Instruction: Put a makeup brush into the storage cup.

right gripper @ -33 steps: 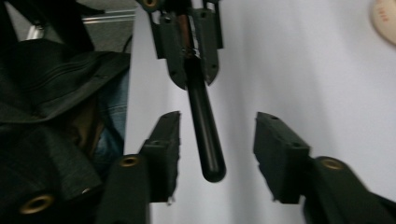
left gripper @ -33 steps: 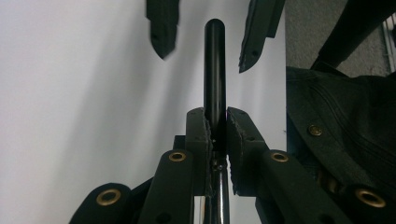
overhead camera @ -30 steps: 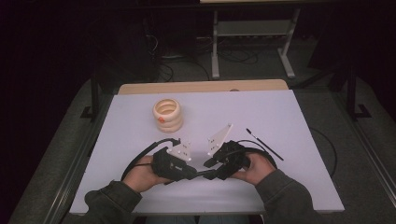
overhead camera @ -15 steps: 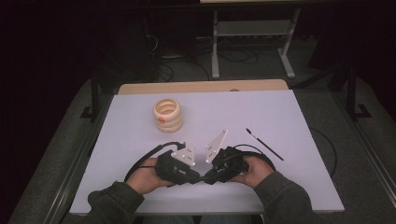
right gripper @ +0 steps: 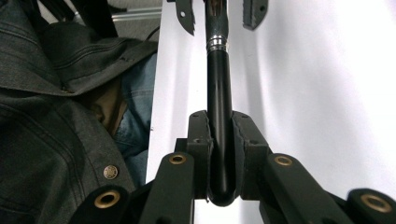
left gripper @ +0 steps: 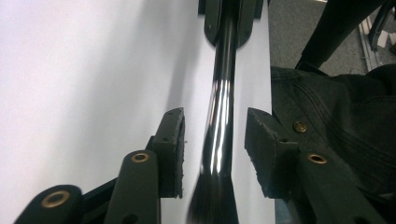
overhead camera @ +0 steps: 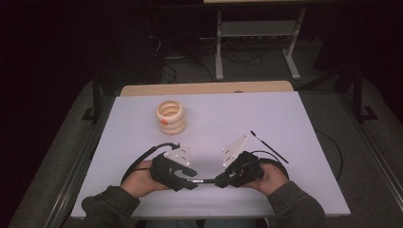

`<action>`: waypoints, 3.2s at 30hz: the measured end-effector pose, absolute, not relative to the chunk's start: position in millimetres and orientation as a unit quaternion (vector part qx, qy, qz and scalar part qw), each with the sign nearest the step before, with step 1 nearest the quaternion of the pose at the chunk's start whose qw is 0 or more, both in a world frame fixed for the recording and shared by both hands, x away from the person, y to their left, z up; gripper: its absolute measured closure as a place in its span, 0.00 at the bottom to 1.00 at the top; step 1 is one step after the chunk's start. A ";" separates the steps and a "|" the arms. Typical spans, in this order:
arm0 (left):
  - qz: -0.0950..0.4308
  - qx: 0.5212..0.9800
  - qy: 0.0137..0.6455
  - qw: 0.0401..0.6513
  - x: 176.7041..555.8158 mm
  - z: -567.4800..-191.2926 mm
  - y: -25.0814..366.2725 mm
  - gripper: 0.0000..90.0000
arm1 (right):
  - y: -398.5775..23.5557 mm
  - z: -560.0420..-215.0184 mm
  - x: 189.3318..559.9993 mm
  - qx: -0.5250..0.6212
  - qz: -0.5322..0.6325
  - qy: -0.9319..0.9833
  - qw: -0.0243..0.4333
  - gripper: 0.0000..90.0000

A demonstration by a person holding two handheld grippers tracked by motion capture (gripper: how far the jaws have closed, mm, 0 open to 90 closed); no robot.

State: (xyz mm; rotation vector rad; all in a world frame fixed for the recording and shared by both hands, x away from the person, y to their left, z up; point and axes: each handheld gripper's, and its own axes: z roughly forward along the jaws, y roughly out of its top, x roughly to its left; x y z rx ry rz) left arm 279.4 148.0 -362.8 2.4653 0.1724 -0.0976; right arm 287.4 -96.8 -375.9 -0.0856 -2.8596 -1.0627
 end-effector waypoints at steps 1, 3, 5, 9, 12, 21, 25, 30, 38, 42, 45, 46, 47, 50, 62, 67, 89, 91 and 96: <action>-0.038 0.942 0.066 0.328 279.6 -363.0 149.0 0.65 | -98.9 -375.8 287.3 -0.031 -0.350 -0.935 0.045 0.87; -0.037 0.941 0.067 0.329 279.3 -363.5 149.8 0.67 | -101.9 -376.6 287.5 -0.037 -0.356 -0.933 0.040 0.87; -0.028 0.943 0.070 0.323 279.3 -364.4 149.2 0.70 | -102.6 -377.9 288.0 -0.038 -0.358 -0.932 0.038 0.87; -0.031 0.944 0.071 0.321 281.6 -365.3 149.2 0.79 | -100.3 -379.1 287.2 -0.032 -0.361 -0.931 0.033 0.87; -0.038 0.945 0.069 0.317 282.6 -366.6 149.1 0.81 | -99.6 -380.0 288.2 -0.028 -0.362 -0.931 0.030 0.87; -0.047 0.953 0.053 0.296 279.2 -367.1 147.7 0.85 | -94.3 -383.2 287.2 -0.025 -0.348 -0.937 0.034 0.84; -0.048 0.953 0.053 0.293 278.3 -366.6 147.9 0.85 | -94.4 -383.6 288.3 -0.033 -0.346 -0.937 0.028 0.77; -0.049 0.954 0.057 0.291 277.7 -368.3 146.6 0.85 | -90.9 -383.3 286.0 -0.035 -0.336 -0.941 0.015 0.73; -0.043 0.957 0.050 0.283 276.6 -370.3 142.8 0.85 | -81.1 -383.9 282.4 -0.023 -0.311 -0.950 0.011 0.78; -0.048 0.956 0.047 0.285 278.3 -369.0 144.6 0.85 | -78.3 -388.0 281.0 -0.012 -0.299 -0.954 0.018 0.85; -0.044 0.955 0.045 0.290 277.1 -370.6 145.8 0.84 | -77.0 -389.5 279.4 -0.004 -0.295 -0.955 0.019 0.87; -0.045 0.952 0.053 0.297 277.6 -371.7 147.6 0.83 | -77.2 -389.9 278.4 -0.006 -0.296 -0.955 0.019 0.87; -0.053 0.946 0.068 0.312 277.9 -373.2 149.3 0.78 | -77.9 -390.9 278.2 -0.007 -0.301 -0.953 0.020 0.87; -0.056 0.940 0.086 0.325 277.8 -378.0 154.2 0.59 | -83.1 -395.0 276.3 -0.021 -0.308 -0.951 0.015 0.87; -0.083 0.919 0.118 0.366 280.5 -381.6 158.0 0.51 | -106.5 -399.6 274.2 -0.061 -0.399 -0.915 0.015 0.87; -0.097 0.909 0.115 0.388 282.9 -376.1 155.0 0.59 | -97.4 -397.5 271.1 -0.058 -0.407 -0.912 -0.002 0.87; -0.064 0.933 0.091 0.342 277.7 -367.3 153.5 0.85 | -73.2 -397.9 267.1 -0.051 -0.337 -0.939 -0.037 0.73; -0.066 0.934 0.092 0.340 277.7 -367.9 153.6 0.85 | -71.5 -398.2 266.5 -0.051 -0.331 -0.942 -0.031 0.77; -0.074 0.933 0.090 0.341 276.9 -368.4 153.3 0.85 | -65.7 -401.8 264.0 -0.025 -0.315 -0.948 -0.024 0.87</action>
